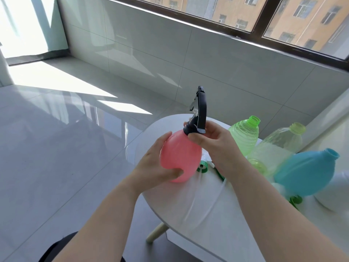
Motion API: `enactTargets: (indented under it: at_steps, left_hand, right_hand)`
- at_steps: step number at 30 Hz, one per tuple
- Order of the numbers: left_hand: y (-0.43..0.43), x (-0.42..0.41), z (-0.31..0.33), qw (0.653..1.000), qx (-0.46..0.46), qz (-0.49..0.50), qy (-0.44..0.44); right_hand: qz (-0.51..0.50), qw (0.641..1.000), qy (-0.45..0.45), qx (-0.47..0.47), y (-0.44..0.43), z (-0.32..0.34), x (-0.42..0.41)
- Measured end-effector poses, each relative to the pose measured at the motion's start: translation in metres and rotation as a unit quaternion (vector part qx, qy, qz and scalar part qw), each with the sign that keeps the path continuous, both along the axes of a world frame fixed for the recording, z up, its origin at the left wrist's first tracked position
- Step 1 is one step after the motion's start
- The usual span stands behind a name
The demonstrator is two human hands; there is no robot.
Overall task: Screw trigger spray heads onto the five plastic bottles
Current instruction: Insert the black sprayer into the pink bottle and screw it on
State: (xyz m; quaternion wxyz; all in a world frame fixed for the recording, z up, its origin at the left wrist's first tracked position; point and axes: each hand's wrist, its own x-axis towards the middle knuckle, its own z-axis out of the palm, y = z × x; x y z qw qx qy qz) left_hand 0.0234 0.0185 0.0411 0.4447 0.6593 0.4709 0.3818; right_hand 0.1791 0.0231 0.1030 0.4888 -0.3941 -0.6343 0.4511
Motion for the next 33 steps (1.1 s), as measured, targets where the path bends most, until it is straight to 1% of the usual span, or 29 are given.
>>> enactTargets:
  at_steps: [2, 4, 6, 8, 10, 14, 16, 20, 22, 25, 27, 29, 31, 33]
  left_hand:
    - [0.001, 0.004, -0.002, 1.0, -0.008, 0.008, -0.028]
    - [-0.001, 0.011, -0.005, 0.999, -0.008, 0.033, -0.038]
    - [-0.002, 0.019, -0.008, 0.997, 0.003, 0.064, -0.03]
    - [-0.002, 0.023, -0.008, 0.996, 0.008, 0.082, -0.018]
    - [-0.002, 0.023, -0.008, 0.997, 0.005, 0.082, -0.012]
    - [-0.002, 0.022, -0.007, 0.997, -0.009, 0.077, -0.002]
    - [-0.001, 0.022, -0.006, 0.997, -0.005, 0.08, 0.003]
    - [-0.001, 0.023, -0.007, 0.997, 0.002, 0.081, 0.003]
    - [-0.002, 0.023, -0.006, 0.997, 0.003, 0.08, 0.003]
    - [-0.002, 0.021, -0.006, 0.997, 0.004, 0.077, -0.002]
    - [-0.001, 0.018, -0.006, 0.998, 0.013, 0.067, -0.003]
    - [-0.001, 0.016, -0.006, 0.998, 0.018, 0.055, 0.004]
    - [-0.001, 0.015, -0.005, 0.999, 0.013, 0.048, -0.002]
    - [-0.002, 0.014, -0.004, 0.999, -0.002, 0.045, -0.017]
  right_hand:
    - [-0.01, 1.0, 0.004, -0.012, 0.0, 0.0, -0.003]
    - [-0.08, 0.997, -0.01, -0.013, -0.001, -0.002, -0.009]
    - [-0.161, 0.987, -0.029, -0.006, -0.001, -0.005, -0.016]
    - [-0.201, 0.979, -0.038, -0.006, -0.002, -0.007, -0.023]
    - [-0.194, 0.98, -0.045, 0.001, -0.005, -0.009, -0.024]
    - [-0.081, 0.994, -0.069, 0.02, -0.012, -0.01, -0.016]
    - [-0.058, 0.996, -0.062, 0.021, -0.013, -0.008, -0.012]
    - [-0.125, 0.992, 0.016, 0.005, -0.011, -0.009, -0.011]
    - [-0.148, 0.989, 0.031, -0.005, -0.01, -0.011, -0.014]
    - [-0.148, 0.987, 0.049, -0.031, -0.009, -0.015, -0.014]
    - [-0.125, 0.99, 0.045, -0.056, -0.007, -0.016, -0.012]
    - [-0.107, 0.992, 0.005, -0.074, -0.005, -0.018, -0.01]
    - [-0.114, 0.99, -0.019, -0.086, -0.004, -0.019, -0.011]
    - [-0.133, 0.988, -0.003, -0.077, -0.004, -0.019, -0.014]
